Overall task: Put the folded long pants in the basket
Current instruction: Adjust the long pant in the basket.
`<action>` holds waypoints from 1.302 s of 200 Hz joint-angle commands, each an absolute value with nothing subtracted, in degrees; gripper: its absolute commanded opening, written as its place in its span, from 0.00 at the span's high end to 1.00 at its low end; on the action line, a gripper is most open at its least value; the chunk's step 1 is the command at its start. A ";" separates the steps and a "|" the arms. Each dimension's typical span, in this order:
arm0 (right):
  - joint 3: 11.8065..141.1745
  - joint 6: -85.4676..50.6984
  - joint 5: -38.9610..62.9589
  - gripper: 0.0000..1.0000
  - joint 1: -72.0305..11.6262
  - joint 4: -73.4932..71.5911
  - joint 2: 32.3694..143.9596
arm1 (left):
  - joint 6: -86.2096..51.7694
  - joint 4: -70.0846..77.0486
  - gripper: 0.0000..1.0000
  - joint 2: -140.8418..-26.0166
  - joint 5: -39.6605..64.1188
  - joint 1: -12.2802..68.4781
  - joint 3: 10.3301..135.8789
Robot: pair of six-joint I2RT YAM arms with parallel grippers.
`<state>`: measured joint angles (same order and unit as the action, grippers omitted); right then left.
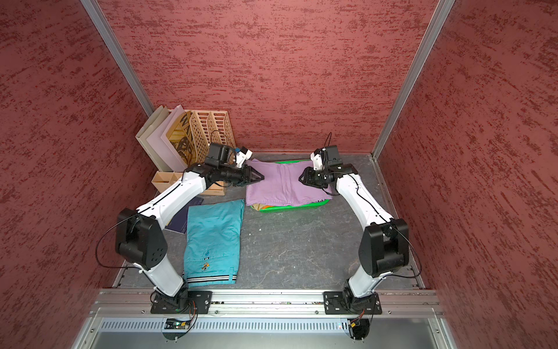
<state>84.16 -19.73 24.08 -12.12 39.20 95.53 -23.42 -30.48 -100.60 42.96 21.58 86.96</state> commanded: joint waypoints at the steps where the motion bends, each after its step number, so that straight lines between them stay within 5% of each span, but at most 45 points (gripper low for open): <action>1: 88.29 -22.21 27.46 0.60 -11.67 35.92 101.05 | -20.57 -33.89 0.78 -103.83 43.41 23.38 86.81; 45: 85.90 -28.72 31.56 0.66 -10.12 24.76 107.58 | -22.04 -27.18 0.86 -108.86 42.46 18.65 80.57; 79: 87.31 -31.20 26.03 0.65 -7.83 29.59 110.89 | -23.12 -24.52 0.87 -112.63 43.87 18.02 80.01; 149: 91.81 -36.84 33.57 0.62 -7.49 19.84 109.47 | -24.28 -25.53 0.61 -105.87 45.24 16.37 86.08; 230: 100.53 -45.86 29.05 0.65 -6.97 16.06 125.92 | -26.82 -28.58 0.61 -121.86 42.21 16.01 101.50; 260: 99.82 -46.21 29.73 0.65 -5.37 12.95 127.61 | -27.43 -24.68 0.57 -119.30 42.46 15.83 98.64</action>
<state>99.15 -45.08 31.20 -7.18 15.35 126.89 -26.98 -26.09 -121.75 43.09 16.34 100.25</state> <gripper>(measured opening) 0.354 0.404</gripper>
